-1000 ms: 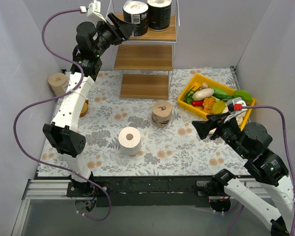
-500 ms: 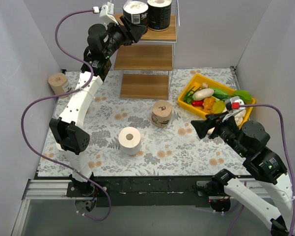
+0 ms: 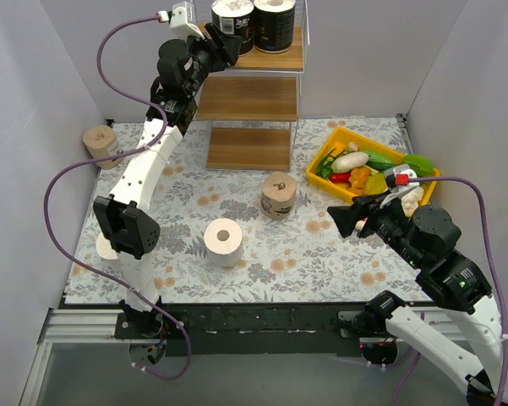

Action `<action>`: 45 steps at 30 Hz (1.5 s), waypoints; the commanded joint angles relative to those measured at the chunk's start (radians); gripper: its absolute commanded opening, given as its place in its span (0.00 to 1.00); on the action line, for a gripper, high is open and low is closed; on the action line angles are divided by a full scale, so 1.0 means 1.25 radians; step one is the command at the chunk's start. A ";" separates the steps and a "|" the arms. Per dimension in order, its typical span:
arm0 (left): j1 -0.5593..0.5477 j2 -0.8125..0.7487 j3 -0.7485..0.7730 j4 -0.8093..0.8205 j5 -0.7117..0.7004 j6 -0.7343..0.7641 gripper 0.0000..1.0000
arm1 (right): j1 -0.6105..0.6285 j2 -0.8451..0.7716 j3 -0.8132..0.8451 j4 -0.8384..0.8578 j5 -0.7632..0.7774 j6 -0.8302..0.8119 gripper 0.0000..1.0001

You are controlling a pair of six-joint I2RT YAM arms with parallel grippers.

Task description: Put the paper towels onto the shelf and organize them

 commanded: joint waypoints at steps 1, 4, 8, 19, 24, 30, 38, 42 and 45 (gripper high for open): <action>0.000 0.014 0.044 -0.009 -0.087 0.045 0.53 | 0.001 0.004 0.000 0.026 0.017 0.006 0.79; 0.000 0.035 0.071 -0.020 -0.110 0.065 0.53 | 0.001 0.001 0.000 0.026 0.020 0.006 0.79; -0.001 0.046 0.097 -0.042 -0.138 0.081 0.53 | 0.003 0.001 0.004 0.023 0.023 0.006 0.79; 0.000 -0.099 0.025 -0.071 -0.016 0.054 0.66 | 0.001 0.020 0.002 -0.015 0.028 0.013 0.79; 0.000 -0.237 -0.092 -0.135 0.063 0.051 0.79 | 0.001 0.045 0.004 -0.048 0.031 0.022 0.79; 0.000 -0.383 -0.314 -0.206 0.105 0.061 0.98 | 0.003 0.055 -0.010 -0.059 0.030 0.030 0.79; 0.001 -0.662 -0.739 -0.230 0.133 0.061 0.98 | 0.000 0.129 -0.011 -0.033 0.045 0.058 0.78; 0.003 -0.739 -0.893 -0.253 0.109 0.070 0.98 | 0.003 0.189 -0.023 0.020 0.042 0.071 0.75; 0.003 -0.800 -0.977 -0.258 0.061 0.083 0.98 | 0.003 0.248 -0.018 0.067 0.066 0.067 0.72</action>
